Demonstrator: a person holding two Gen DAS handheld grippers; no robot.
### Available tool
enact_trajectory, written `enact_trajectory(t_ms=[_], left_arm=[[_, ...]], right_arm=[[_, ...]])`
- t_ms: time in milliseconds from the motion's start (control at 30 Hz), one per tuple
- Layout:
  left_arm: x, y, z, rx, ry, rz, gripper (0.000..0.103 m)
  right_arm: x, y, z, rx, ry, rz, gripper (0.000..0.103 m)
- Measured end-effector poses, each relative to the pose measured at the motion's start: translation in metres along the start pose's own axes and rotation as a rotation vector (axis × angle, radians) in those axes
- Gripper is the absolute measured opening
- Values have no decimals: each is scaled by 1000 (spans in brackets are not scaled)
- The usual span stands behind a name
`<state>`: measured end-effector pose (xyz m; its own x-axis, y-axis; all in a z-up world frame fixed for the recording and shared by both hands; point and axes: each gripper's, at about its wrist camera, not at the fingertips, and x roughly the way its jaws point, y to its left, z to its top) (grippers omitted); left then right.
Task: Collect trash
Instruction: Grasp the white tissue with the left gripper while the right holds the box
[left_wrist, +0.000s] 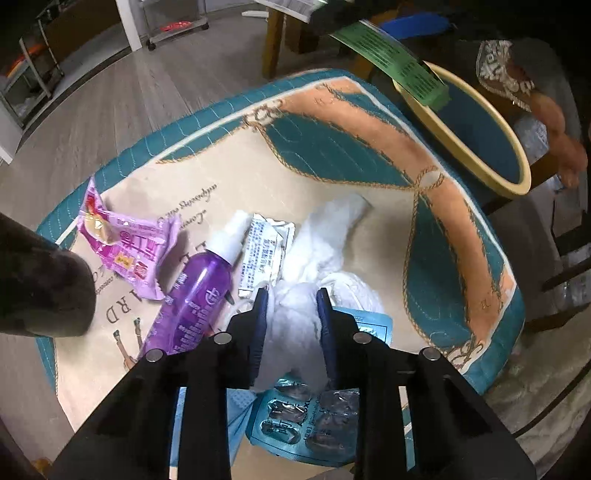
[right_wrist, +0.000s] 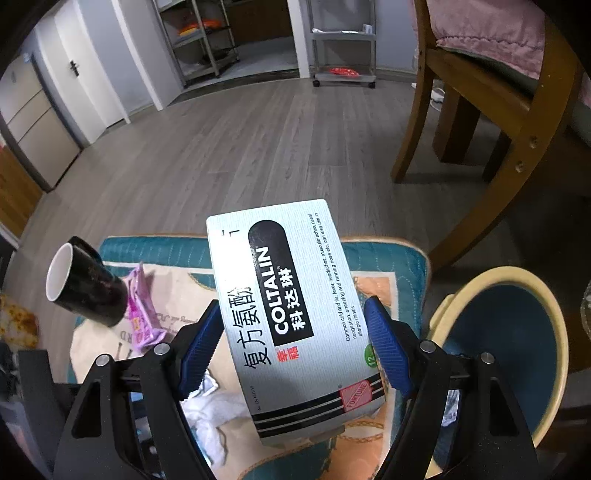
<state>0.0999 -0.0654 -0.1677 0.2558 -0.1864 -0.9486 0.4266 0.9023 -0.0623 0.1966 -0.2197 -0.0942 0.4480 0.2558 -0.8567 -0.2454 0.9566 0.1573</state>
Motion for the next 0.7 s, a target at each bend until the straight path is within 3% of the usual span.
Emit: enact_trajectory(t_ms=[267,700], left_arm=[[-63,2,5,-26,-186,29,24],[-129,2,-4,-68,-346,52,24]], right_arm=[[-38,4,-2,-1,-57,-27,78],[-111,5,-15,49,-156,-16,78]])
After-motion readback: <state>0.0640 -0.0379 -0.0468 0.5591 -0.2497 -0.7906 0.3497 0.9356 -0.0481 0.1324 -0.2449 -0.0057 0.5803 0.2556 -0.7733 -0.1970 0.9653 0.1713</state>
